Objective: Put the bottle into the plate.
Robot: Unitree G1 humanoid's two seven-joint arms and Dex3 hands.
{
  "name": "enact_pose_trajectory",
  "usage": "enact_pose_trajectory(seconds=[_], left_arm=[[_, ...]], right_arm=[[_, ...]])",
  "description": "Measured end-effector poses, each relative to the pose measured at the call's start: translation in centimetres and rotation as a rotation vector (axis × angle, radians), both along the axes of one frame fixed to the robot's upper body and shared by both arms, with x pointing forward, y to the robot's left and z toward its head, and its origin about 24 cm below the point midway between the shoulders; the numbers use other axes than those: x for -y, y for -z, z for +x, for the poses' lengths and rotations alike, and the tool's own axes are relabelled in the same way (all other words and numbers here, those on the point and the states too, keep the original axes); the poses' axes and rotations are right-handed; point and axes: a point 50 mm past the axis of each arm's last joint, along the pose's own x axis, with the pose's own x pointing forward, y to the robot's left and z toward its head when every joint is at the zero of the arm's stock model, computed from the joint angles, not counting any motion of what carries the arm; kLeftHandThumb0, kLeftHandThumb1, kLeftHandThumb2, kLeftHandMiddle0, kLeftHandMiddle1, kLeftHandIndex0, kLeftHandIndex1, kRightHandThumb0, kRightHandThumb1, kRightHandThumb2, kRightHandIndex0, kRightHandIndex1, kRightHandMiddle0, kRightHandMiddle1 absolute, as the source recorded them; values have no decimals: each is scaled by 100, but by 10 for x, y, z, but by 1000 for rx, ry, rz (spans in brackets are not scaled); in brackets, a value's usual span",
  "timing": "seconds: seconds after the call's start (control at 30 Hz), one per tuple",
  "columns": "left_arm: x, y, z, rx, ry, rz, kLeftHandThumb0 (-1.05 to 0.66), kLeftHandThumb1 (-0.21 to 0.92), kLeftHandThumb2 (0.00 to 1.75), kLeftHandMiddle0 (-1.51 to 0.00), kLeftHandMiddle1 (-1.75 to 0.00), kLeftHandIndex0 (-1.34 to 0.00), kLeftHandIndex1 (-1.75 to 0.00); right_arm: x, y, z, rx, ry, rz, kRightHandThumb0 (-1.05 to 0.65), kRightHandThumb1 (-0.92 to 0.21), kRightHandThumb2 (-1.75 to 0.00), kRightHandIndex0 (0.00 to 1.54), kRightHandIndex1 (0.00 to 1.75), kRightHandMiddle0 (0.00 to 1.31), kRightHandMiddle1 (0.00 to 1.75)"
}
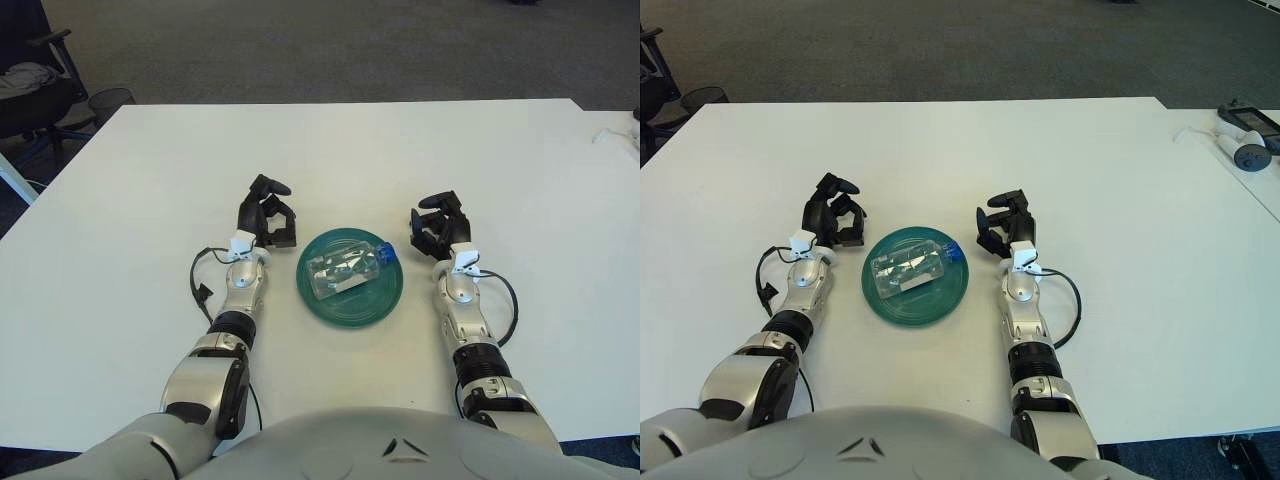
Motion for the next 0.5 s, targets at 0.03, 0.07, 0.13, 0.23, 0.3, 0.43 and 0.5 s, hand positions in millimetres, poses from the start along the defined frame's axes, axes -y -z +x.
enact_pose_trajectory(seconds=[0.03,0.07,0.13,0.23,0.3,0.43,0.5], left_arm=[[0,0,0,0,0,-2,0,0,166,-86,-168,-63,-175],[1,0,0,0,0,-3,0,0,166,-86,-168,-63,-175],[1,0,0,0,-1,-5,0,0,166,-86,-168,-63,-175],[2,0,0,1,0,-6,0,-1,166,-87,-168,-63,-175],[2,0,0,2,-1,-5,0,-1,166,-87,-167,-63,-175],[2,0,0,2,-9,3,0,0,166,-87,-166,-63,-175],[2,0,0,2,-10,7,0,0,165,-87,-166,-63,-175]], right_arm=[[0,0,0,2,1,1,0,-54,-94,58,154,35,159],[0,0,-1,4,1,3,0,-54,-94,58,154,35,159],[0,0,-1,9,3,7,0,-54,-94,58,154,34,160],[1,1,-2,16,4,11,-1,-54,-94,59,153,34,160],[1,1,-3,20,5,17,-1,-54,-94,59,153,34,160],[2,1,-4,26,7,34,-1,-54,-94,58,154,34,159],[2,2,-4,26,6,39,-1,-54,-94,58,155,35,158]])
